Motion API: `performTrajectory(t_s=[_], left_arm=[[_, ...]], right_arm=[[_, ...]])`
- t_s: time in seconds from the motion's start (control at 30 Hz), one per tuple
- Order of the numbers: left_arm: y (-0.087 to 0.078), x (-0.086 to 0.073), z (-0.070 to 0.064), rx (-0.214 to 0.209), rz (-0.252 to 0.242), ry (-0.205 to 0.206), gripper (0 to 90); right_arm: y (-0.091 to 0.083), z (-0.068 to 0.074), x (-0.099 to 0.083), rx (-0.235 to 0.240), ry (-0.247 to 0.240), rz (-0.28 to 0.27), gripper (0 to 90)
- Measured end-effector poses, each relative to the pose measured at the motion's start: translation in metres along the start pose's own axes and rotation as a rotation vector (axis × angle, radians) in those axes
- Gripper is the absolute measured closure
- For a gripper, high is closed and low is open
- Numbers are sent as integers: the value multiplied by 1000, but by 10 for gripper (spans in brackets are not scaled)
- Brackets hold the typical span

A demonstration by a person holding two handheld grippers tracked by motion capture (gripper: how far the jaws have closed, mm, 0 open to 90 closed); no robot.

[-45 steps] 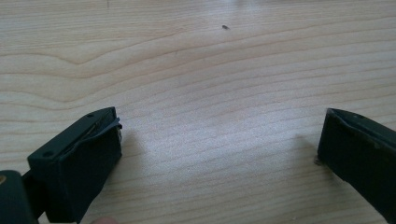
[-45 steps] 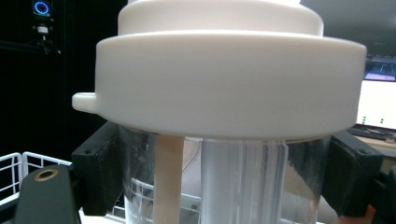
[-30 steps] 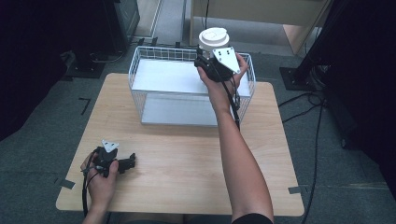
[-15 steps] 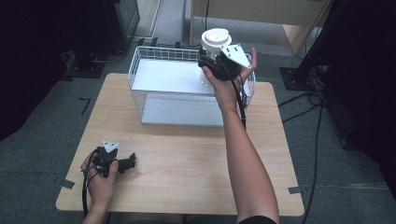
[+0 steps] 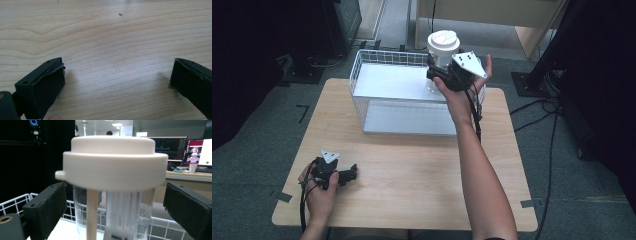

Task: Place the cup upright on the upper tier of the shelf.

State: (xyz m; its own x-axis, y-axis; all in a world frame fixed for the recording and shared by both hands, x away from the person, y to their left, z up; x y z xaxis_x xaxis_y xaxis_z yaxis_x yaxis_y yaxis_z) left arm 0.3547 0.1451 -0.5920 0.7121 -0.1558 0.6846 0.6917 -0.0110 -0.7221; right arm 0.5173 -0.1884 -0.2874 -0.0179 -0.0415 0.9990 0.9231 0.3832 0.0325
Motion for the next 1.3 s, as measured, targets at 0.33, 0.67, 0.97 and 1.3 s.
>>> performTrajectory(t_s=[0.33, 0.67, 0.97, 1.3], left_arm=[[0, 0, 0, 0, 2, 3, 0], [0, 0, 0, 0, 1, 2, 0], [0, 0, 0, 0, 2, 2, 0], [0, 0, 0, -1, 2, 1, 0]], right_arm=[[-30, 3, -23, 23, 4, 17, 51], [-60, 6, -54, 32, 1, 51, 51], [-94, -2, -83, 20, -7, 93, 51], [-136, -25, -120, -15, 6, 148, 53]])
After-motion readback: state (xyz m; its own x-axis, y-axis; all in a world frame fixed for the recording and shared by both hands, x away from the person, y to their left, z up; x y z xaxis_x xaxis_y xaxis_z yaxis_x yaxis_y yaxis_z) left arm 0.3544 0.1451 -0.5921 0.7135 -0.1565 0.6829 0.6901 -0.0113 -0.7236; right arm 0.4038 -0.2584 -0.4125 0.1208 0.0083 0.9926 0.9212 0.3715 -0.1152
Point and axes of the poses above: each handheld gripper's, and its own axes: y roughly forward along the jaws, x roughly out of its top, z roughly to its left, the point moved 10 cm from there along y, roughly forward along the jaws, and after that the axes turned 7 degrees about x, right-handed, at the moved point
